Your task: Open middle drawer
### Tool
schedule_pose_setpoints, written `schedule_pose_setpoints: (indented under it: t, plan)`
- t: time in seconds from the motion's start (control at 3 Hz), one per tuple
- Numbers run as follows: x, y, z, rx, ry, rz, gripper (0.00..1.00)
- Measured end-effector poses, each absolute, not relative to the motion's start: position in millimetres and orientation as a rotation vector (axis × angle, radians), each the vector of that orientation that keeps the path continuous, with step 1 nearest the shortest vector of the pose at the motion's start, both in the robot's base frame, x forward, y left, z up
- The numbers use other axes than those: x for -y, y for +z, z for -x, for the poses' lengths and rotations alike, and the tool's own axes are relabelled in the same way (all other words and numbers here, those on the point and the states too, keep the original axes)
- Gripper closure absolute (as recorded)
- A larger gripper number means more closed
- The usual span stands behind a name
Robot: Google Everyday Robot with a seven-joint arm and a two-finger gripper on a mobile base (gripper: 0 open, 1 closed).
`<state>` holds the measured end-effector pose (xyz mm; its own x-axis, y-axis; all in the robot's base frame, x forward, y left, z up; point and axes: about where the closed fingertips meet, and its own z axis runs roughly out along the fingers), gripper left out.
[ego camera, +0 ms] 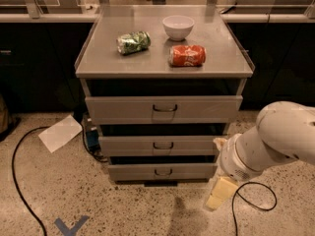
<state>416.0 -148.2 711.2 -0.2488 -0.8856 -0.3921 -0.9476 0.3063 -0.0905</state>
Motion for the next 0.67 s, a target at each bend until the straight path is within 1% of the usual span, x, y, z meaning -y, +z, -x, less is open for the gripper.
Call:
schedule_pose_setpoints:
  t: [0.67]
  plan:
    - [112, 678, -429, -2.102, 0.246, 1.706, 0.00]
